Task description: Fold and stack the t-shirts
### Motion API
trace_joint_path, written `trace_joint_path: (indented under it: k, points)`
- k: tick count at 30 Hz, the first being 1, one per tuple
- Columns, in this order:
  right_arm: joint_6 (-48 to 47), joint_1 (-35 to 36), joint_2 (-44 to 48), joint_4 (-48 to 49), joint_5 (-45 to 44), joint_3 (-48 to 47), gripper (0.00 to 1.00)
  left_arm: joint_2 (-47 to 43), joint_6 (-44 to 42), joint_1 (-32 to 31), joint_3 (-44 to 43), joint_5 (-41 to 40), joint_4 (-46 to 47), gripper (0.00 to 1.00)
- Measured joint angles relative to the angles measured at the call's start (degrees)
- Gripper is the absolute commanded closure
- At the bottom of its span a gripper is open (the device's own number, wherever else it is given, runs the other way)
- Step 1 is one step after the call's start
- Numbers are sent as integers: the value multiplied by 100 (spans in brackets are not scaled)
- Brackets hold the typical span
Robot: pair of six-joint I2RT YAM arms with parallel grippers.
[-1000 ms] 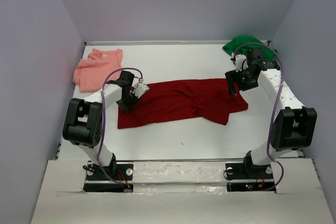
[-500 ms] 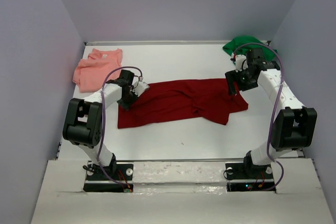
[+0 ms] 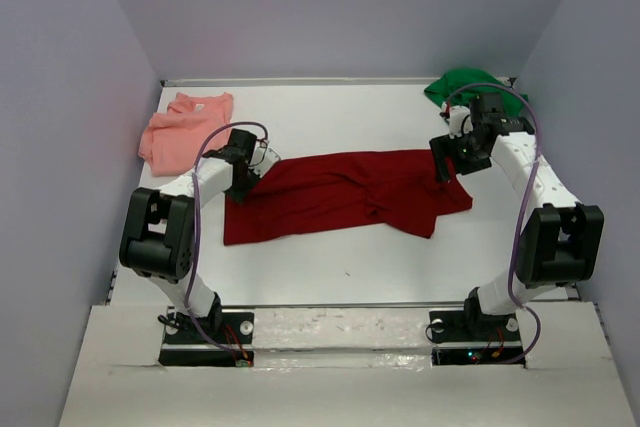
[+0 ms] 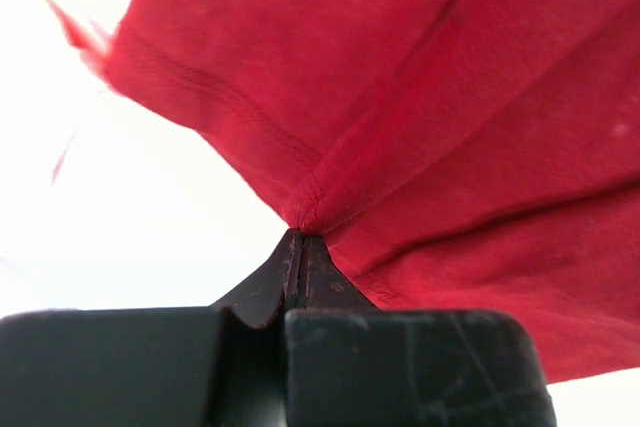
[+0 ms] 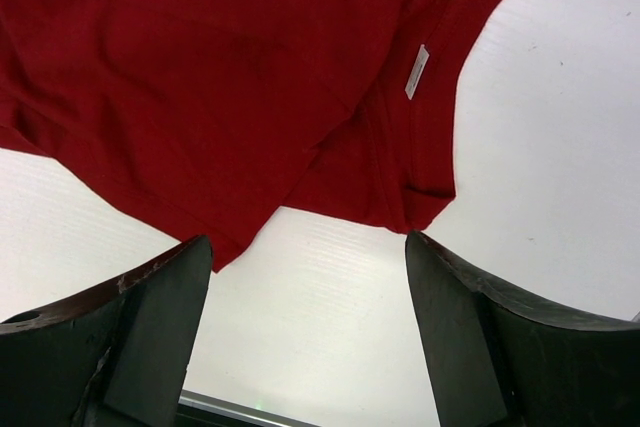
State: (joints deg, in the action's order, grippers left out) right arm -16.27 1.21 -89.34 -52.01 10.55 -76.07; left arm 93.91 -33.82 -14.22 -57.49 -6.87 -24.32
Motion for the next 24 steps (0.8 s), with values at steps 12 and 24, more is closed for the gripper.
trace_joint_path:
  k: [12, 24]
  points:
    - [-26, -7, -4, -44, 334, 0, 19, -317, 149, -133, -116, -970, 205, 100]
    - [-70, -7, -221, -153, 616, -4, 20, -535, 177, -553, -114, -2081, 529, 100]
